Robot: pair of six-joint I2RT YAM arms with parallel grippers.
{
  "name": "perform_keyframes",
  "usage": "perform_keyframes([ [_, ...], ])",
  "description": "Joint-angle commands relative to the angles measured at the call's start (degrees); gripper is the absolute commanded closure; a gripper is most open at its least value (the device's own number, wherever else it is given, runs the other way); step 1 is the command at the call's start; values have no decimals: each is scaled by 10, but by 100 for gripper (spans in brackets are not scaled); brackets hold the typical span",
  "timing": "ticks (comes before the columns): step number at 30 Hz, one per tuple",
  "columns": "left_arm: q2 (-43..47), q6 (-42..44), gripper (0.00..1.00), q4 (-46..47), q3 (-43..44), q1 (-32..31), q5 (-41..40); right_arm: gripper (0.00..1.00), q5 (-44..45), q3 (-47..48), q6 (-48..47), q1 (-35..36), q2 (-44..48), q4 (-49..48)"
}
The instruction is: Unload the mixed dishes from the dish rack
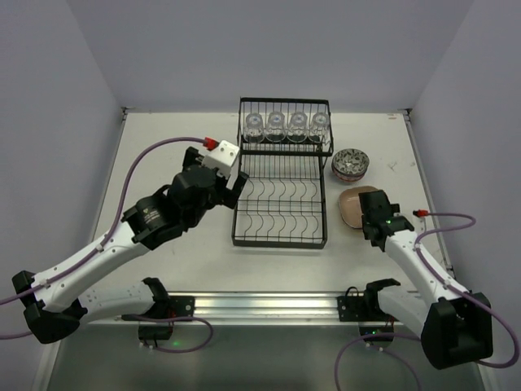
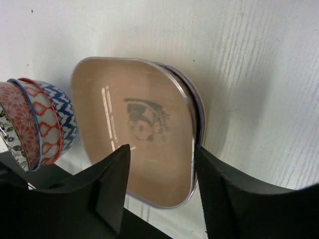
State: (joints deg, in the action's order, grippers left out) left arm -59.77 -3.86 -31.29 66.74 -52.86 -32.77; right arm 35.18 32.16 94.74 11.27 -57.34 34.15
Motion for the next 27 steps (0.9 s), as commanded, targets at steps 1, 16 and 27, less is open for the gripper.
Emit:
perform_keyframes([
  [1,0,-14,0,2,26,9,7,41,30,13,-3,-2,12,-17],
  [16,1,-88,0,7,81,29,-3,3,-21,113,-423,-2,213,-82],
  [27,-183,-75,0,-63,298,127,200,1,-394,154,-640,-2,249,-39],
])
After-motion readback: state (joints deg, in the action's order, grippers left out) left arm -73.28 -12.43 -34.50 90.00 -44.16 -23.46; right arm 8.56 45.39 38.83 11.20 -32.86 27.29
